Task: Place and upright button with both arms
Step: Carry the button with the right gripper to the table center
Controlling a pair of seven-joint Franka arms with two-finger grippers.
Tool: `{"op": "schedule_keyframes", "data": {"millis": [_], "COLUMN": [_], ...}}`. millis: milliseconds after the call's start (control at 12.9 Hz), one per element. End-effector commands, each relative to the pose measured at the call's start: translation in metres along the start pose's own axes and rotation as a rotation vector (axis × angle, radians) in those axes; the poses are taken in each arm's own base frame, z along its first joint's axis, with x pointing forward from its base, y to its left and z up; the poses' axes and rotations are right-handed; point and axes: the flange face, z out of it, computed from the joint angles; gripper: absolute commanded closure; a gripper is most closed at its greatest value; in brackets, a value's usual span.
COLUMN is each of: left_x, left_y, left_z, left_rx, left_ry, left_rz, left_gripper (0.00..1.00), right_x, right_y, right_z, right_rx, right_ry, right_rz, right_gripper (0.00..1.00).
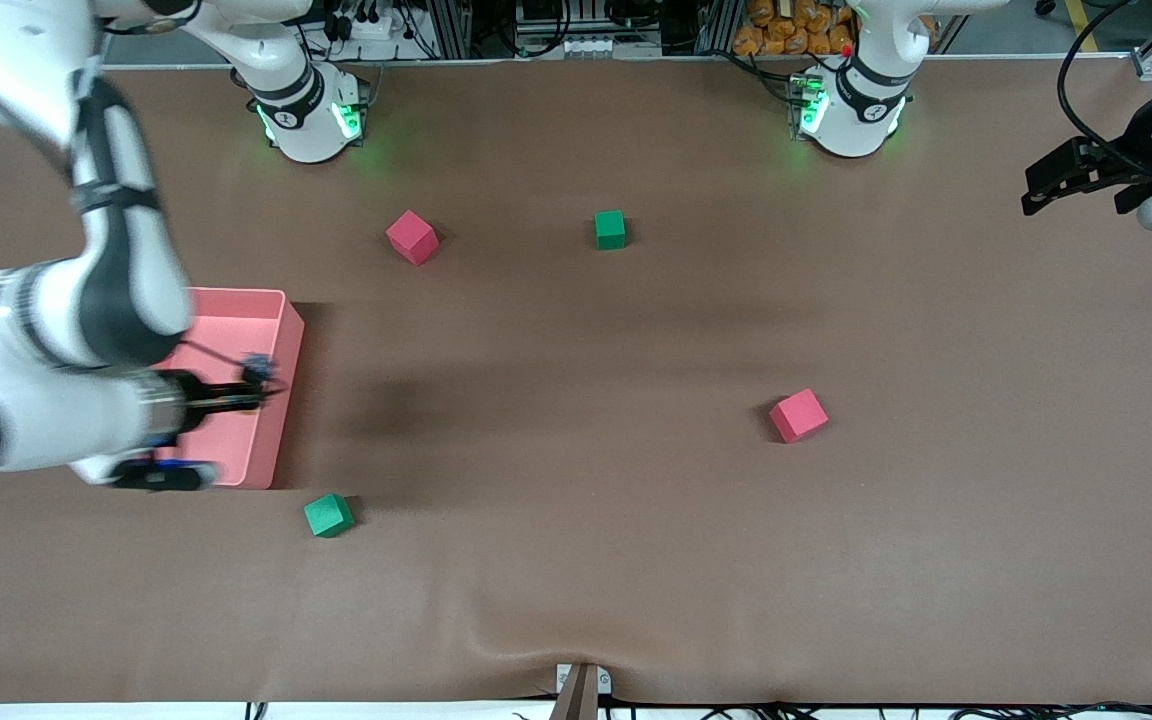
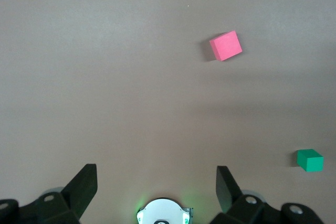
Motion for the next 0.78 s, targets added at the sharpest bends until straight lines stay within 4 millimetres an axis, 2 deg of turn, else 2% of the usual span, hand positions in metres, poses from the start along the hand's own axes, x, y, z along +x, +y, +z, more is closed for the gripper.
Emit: {"op": "schedule_keyframes", "data": {"millis": [0,233,388,465,698], "left_x": [-0.003,-0.001,-0.001,-0.001,0.0], "left_y": [-0.001,0.0,0.002,0.003,0.006], "left_z": [-0.005,-0.003,-0.003,-0.004,-0.003], "left_rx": [0.019,0.02,0.02,0.02,0.02], "left_ry": [-0.007,-0.012,-0.01,-0.007,-0.009], "left_rz": [0.012,0.015,0.015,0.016,0.013], "left_gripper": [0.0,0.0,0.0,0.0,0.0], "right_x": [-0.009,-0.018,-0.03,-0.034,-0.043], "right_y": [-0.098,-0.215,-0.288,-0.313,-0.36], "right_z": [0.006,0.056,0.099,0.122,0.191], "right_rx": [0.109,0.159,0.191,0.199,0.181], "right_ry": [0.064,0.166,0.23,0.244,0.251], "right_rz": [-0.006,0.08,0.079,0.083,0.027], "right_gripper": [1.0,1.0,1.0,1.0,1.0]}}
